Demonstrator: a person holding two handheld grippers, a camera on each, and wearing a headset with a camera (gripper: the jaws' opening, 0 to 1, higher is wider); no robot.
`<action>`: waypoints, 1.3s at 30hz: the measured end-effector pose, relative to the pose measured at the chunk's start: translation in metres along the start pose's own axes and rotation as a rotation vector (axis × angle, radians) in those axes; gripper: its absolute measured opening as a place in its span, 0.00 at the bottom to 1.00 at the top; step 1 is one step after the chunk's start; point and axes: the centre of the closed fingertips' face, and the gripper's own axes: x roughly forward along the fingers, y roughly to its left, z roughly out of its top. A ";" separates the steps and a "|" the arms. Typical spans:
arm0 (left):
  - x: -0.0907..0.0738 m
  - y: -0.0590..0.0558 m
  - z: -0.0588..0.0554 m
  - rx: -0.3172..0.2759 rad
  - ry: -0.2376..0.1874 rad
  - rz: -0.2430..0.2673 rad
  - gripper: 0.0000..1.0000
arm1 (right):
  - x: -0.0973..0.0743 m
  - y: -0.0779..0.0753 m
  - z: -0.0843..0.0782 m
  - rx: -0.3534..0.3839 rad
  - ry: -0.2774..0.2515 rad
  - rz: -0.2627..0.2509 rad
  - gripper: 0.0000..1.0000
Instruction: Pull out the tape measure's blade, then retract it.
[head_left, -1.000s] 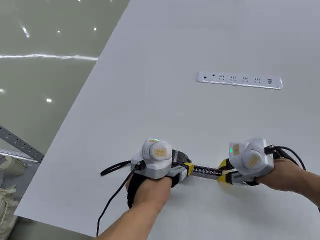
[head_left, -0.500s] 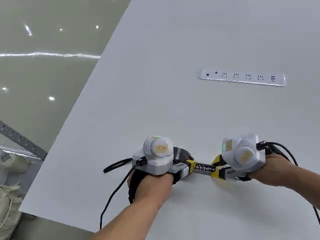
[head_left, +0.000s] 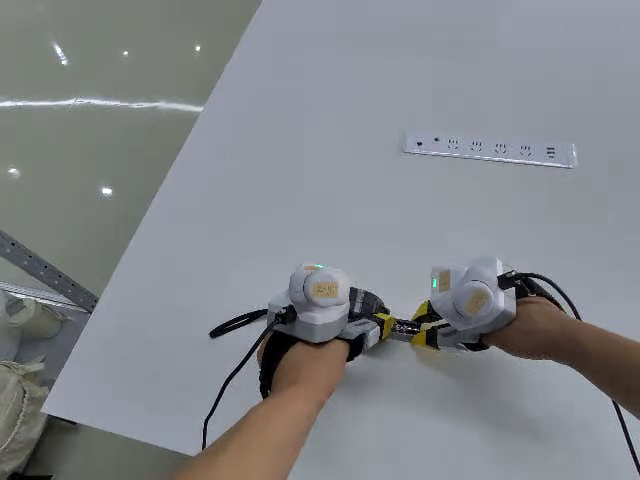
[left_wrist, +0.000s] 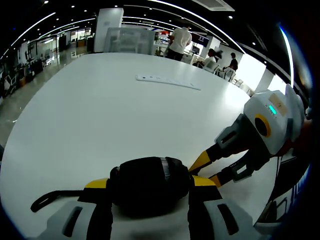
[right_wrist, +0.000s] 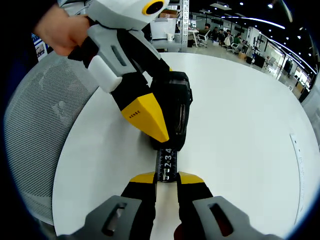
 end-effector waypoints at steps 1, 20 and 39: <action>0.000 0.000 0.000 0.000 0.000 0.000 0.57 | 0.001 0.000 0.001 -0.001 -0.001 0.000 0.12; -0.001 0.000 0.000 -0.005 0.000 -0.005 0.57 | 0.012 0.000 0.014 0.048 -0.015 -0.030 0.12; -0.001 0.000 0.000 -0.006 0.001 -0.006 0.57 | 0.018 0.001 0.020 0.104 -0.017 -0.067 0.12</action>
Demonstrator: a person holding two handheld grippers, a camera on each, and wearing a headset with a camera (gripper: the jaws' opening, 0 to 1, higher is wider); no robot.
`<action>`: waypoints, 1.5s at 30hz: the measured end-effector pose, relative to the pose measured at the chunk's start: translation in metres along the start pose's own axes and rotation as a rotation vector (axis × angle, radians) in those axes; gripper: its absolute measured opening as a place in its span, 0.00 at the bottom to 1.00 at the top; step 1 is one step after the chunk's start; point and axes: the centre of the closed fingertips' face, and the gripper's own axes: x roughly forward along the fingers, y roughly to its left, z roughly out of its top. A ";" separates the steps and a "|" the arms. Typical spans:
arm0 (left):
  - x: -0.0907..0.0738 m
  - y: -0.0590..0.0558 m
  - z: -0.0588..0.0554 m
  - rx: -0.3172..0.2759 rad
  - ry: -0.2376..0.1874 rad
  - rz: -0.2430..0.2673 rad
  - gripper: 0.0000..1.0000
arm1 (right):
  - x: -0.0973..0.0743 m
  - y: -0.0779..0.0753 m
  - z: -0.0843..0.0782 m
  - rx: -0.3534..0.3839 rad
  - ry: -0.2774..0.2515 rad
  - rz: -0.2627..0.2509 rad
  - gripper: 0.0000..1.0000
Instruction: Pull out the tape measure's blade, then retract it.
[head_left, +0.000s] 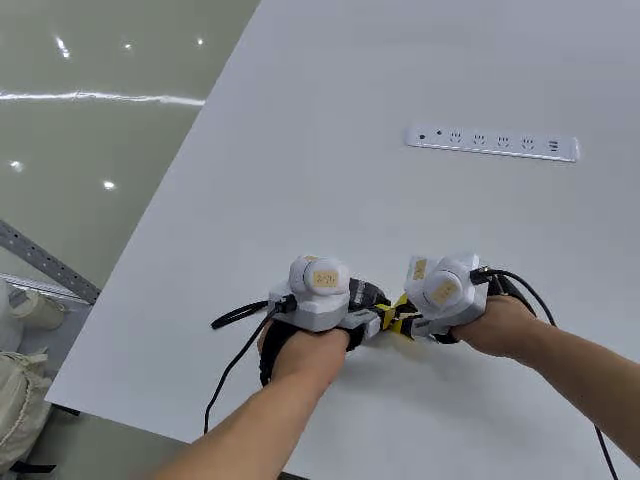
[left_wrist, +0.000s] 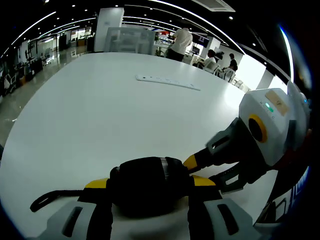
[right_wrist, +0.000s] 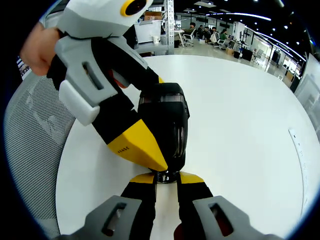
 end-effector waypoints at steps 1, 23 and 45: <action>0.000 0.000 0.000 0.000 0.000 0.000 0.57 | 0.000 0.000 0.000 0.001 0.001 0.000 0.13; 0.000 -0.001 0.000 0.002 -0.020 0.014 0.61 | -0.002 -0.002 -0.003 0.064 -0.010 -0.024 0.20; -0.023 -0.001 -0.004 0.047 -0.028 -0.036 0.76 | -0.032 0.004 -0.005 0.201 -0.072 -0.087 0.34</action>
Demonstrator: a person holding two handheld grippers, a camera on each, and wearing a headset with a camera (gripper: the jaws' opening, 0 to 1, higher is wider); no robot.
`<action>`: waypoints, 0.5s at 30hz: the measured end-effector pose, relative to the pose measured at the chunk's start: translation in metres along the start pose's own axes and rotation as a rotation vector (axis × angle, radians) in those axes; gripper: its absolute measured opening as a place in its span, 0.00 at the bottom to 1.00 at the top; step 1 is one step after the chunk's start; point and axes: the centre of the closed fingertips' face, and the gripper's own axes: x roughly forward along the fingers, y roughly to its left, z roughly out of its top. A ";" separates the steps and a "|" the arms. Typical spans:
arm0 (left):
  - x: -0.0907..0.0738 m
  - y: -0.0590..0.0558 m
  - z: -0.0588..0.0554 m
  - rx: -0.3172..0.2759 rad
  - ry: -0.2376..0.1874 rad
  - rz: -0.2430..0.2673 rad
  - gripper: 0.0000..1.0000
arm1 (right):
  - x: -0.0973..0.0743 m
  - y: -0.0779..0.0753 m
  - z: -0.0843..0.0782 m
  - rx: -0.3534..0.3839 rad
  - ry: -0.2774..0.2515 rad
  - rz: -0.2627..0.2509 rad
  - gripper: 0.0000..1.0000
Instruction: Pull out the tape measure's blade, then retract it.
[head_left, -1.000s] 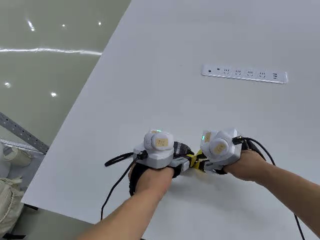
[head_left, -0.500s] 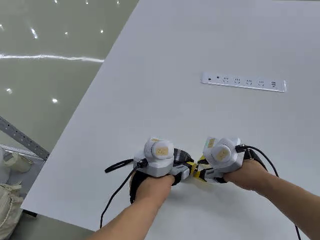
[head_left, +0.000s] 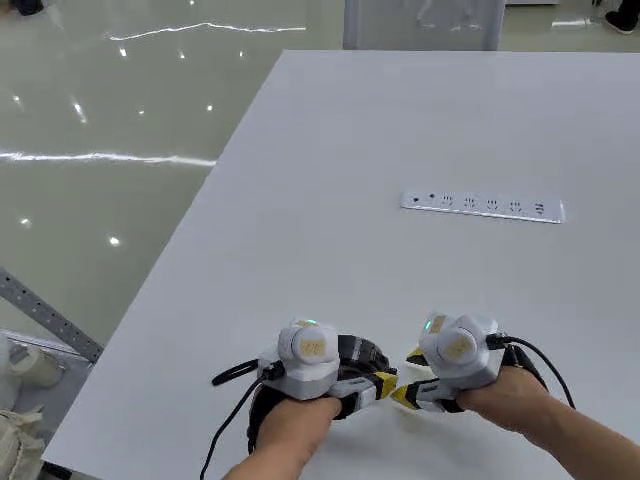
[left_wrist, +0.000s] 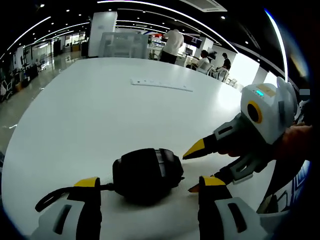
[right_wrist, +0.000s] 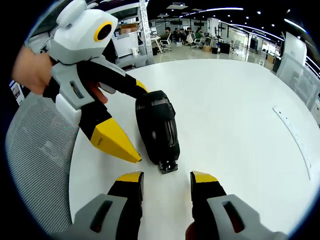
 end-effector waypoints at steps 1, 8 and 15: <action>-0.003 0.001 -0.002 0.002 0.005 0.000 0.76 | -0.003 0.001 0.000 0.010 -0.007 -0.005 0.35; -0.021 0.003 -0.007 0.029 -0.010 0.010 0.79 | -0.019 0.010 -0.004 0.074 -0.031 -0.023 0.42; -0.035 -0.007 -0.013 0.064 0.002 -0.004 0.89 | -0.039 0.016 -0.002 0.110 -0.082 -0.051 0.47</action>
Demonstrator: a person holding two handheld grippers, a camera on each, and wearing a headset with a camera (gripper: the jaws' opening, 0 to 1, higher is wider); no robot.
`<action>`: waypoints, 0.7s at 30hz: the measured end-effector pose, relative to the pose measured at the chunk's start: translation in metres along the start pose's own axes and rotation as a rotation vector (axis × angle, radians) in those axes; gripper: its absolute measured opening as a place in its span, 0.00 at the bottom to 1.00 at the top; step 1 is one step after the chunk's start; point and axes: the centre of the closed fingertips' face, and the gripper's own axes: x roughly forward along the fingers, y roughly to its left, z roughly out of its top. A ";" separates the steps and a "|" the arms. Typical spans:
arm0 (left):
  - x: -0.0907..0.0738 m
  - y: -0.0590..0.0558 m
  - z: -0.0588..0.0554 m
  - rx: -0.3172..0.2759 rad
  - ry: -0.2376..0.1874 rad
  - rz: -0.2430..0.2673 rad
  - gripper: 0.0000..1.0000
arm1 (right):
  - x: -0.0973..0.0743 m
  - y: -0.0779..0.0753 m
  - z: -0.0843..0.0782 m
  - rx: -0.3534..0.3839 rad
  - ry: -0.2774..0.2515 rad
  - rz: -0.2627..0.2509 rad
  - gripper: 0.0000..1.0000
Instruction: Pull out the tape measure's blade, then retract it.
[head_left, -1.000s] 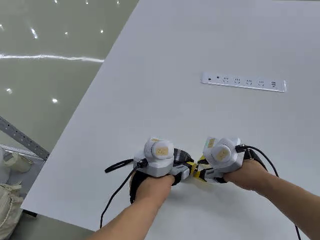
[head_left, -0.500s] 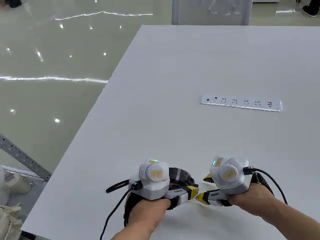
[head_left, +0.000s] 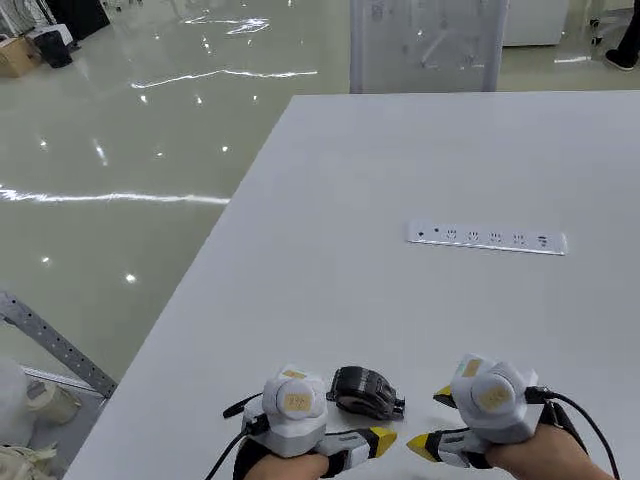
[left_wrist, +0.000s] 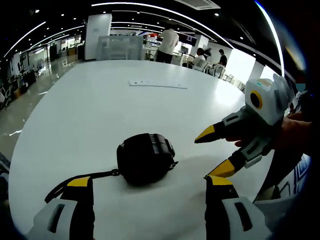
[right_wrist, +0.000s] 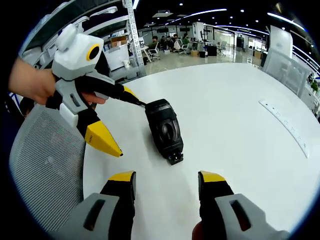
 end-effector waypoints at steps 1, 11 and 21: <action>-0.001 -0.001 0.000 0.006 0.001 0.000 0.91 | -0.004 0.000 0.000 0.012 -0.004 -0.009 0.50; -0.019 -0.005 0.001 0.016 -0.015 0.007 0.95 | -0.030 0.007 0.005 0.054 -0.065 -0.033 0.61; -0.037 0.005 -0.006 0.018 -0.026 0.023 1.00 | -0.052 0.019 0.006 0.137 -0.112 -0.052 0.72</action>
